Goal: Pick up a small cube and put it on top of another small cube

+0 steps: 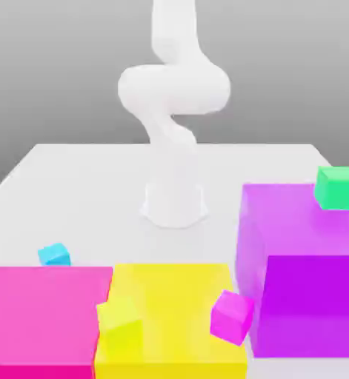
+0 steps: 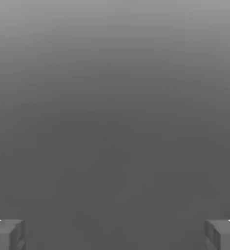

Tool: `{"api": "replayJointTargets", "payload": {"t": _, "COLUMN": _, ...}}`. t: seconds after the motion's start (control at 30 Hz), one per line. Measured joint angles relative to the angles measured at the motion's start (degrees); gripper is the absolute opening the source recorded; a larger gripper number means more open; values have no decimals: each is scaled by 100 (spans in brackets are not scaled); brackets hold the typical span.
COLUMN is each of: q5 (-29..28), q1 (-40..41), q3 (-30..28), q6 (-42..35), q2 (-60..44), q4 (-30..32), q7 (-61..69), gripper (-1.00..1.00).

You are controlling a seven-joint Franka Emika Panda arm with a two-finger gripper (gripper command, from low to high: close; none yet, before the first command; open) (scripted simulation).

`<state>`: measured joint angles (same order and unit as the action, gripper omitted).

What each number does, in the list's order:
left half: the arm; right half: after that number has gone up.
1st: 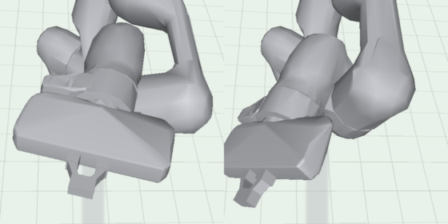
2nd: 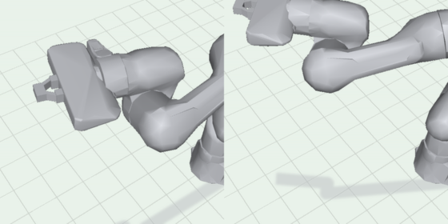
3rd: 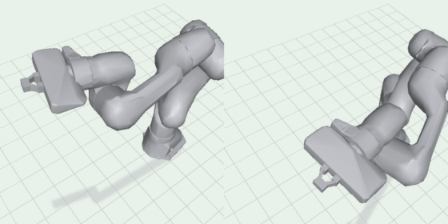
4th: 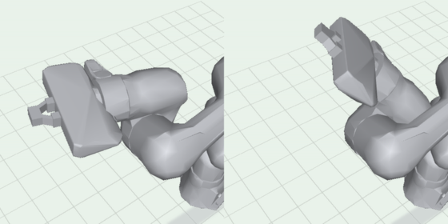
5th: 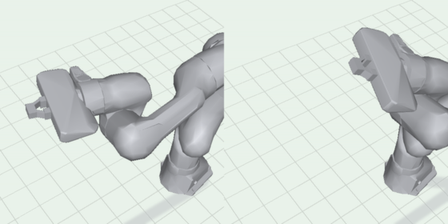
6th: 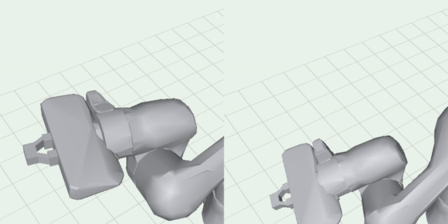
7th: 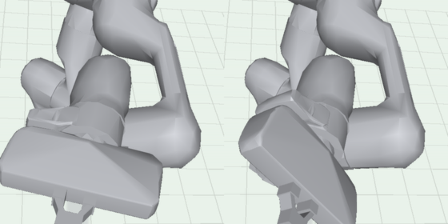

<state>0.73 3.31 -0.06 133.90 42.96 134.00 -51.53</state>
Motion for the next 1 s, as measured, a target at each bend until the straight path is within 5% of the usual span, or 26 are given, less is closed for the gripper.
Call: {"api": "replayJointTargets", "payload": {"t": 1.0, "q5": 175, "q1": 3651, "q3": 2, "q6": 2536, "q2": -3450, "q4": 2660, "q7": -7340, "gripper": 0}}
